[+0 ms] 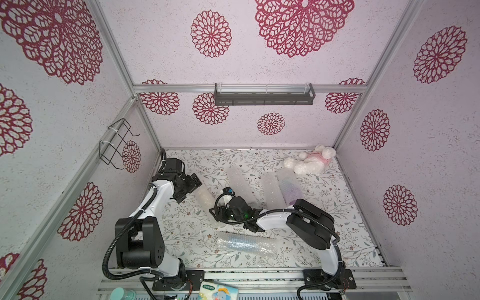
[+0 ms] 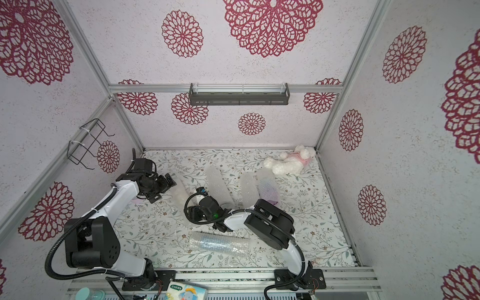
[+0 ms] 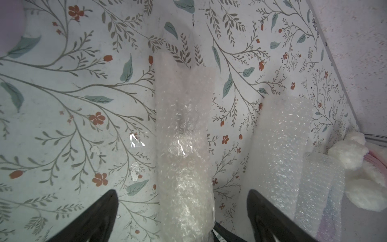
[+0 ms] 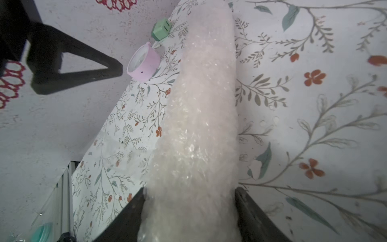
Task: Unwrap the vase from the bubble wrap
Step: Unwrap the bubble wrap at the center of the board.
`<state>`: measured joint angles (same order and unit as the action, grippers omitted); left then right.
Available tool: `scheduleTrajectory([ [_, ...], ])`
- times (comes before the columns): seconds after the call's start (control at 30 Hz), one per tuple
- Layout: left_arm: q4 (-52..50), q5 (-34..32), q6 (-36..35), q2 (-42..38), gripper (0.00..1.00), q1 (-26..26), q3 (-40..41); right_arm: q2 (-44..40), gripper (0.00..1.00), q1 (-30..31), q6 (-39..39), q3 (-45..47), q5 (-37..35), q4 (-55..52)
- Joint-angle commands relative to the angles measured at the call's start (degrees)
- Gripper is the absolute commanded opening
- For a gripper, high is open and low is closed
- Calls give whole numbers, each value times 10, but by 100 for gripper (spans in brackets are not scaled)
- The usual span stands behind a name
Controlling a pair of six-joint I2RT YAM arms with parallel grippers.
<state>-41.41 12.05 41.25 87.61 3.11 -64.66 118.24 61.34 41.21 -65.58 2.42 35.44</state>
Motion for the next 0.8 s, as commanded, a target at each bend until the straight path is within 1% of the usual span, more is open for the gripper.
scheduleTrajectory([
  [0.0, 18, 24, 4, -12, 99, 12, 12, -9, 72, 5, 14, -47, 1, 66],
  [0.17, 22, 36, 4, -17, 99, 23, 18, -29, 79, 8, -87, -80, -72, -27],
  [0.33, 23, 39, 5, -24, 99, 26, 21, -67, 79, 10, -178, -78, -125, -88],
  [0.5, 25, 55, 14, -25, 100, 28, 23, -102, 77, 18, -279, -63, -167, -145],
  [0.63, -3, 30, 23, -15, 99, 35, 9, -122, 70, 36, -342, -52, -191, -173],
  [0.77, -12, 18, 27, -9, 99, 38, 4, -125, 68, 58, -396, -50, -196, -185],
])
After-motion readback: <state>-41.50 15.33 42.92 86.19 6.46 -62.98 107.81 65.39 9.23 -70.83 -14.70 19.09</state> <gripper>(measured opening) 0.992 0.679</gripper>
